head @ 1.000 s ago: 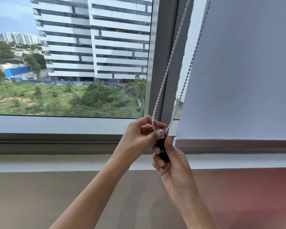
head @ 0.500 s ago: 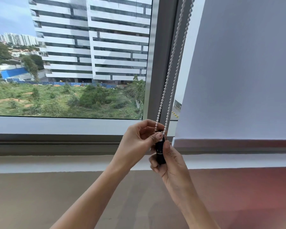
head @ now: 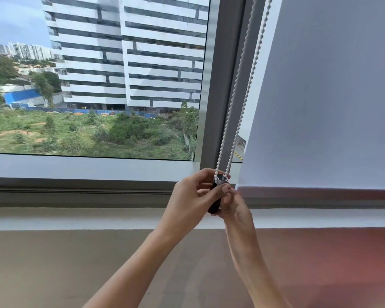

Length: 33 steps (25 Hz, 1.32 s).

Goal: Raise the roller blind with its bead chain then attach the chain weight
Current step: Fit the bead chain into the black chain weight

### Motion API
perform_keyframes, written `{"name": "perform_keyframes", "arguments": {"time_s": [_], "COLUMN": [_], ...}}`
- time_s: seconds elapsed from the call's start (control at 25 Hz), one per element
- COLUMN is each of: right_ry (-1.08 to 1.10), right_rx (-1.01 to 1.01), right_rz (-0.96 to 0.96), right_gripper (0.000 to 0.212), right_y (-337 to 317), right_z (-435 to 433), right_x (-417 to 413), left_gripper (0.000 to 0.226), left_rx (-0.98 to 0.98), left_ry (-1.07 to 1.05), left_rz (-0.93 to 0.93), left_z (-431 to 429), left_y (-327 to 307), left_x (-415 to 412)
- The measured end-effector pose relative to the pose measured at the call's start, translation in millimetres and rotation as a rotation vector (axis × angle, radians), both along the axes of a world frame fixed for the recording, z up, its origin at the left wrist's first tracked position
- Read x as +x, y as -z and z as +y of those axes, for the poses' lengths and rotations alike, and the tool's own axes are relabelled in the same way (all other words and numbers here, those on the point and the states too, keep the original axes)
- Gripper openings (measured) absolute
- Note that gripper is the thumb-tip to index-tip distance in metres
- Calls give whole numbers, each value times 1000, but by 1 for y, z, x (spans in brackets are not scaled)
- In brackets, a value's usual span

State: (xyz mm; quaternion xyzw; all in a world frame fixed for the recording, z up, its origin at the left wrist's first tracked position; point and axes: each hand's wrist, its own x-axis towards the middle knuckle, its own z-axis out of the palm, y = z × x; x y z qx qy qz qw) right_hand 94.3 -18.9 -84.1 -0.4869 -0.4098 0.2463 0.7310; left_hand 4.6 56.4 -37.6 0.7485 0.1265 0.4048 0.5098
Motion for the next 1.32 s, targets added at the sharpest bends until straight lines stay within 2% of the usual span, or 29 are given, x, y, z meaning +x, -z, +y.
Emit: {"name": "perform_keyframes", "arguments": {"time_s": [0.04, 0.12, 0.24, 0.32, 0.4, 0.48, 0.52, 0.6, 0.68, 0.8, 0.92, 1.12, 1.24, 1.32], "right_ry": [103, 217, 129, 20, -53, -61, -47, 5, 103, 226, 237, 202, 160, 183], "right_rx": [10, 62, 14, -42, -81, -80, -63, -32, -27, -39, -86, -122, -94, -68], "right_rz": [-43, -196, -414, -455, -455, -448, -436, -421, -446, -508, -662, -747, -710, -733], "right_gripper": [65, 49, 39, 36, 31, 24, 18, 24, 32, 23, 14, 23, 35, 30], "right_y": [-3, -16, -39, -51, -59, -63, -63, -59, -53, -49, -55, -67, -77, -82], "right_z": [-2, -7, -7, -4, -2, 1, 2, 4, 7, 5, -1, -3, -7, -10], "right_x": [4, 14, 26, 33, 39, 42, 42, 38, 32, 24, 25, 32, 35, 37], "left_gripper": [15, 13, 16, 23, 17, 10, 17, 36, 43, 36, 35, 26, 36, 39], "left_rx": [17, 27, 7, -36, -12, 62, 116, 205, 237, 222, 219, 189, 115, 71], "left_ry": [-12, -28, -7, 57, 79, 23, -30, -132, -194, -239, -245, -191, -159, -180], "left_rz": [-6, -4, 43, 58, 61, 82, 106, 131, 127, 131, 102, 104, 116, 100], "left_z": [0, 1, 2, 2, 2, 0, -2, -9, -17, -22, -18, -9, -10, -9], "left_y": [2, 7, 18, 22, 24, 24, 25, 25, 25, 24, 21, 22, 30, 35], "left_x": [1, 2, 3, 4, 4, 5, 6, 7, 9, 13, 11, 9, 8, 6]}}
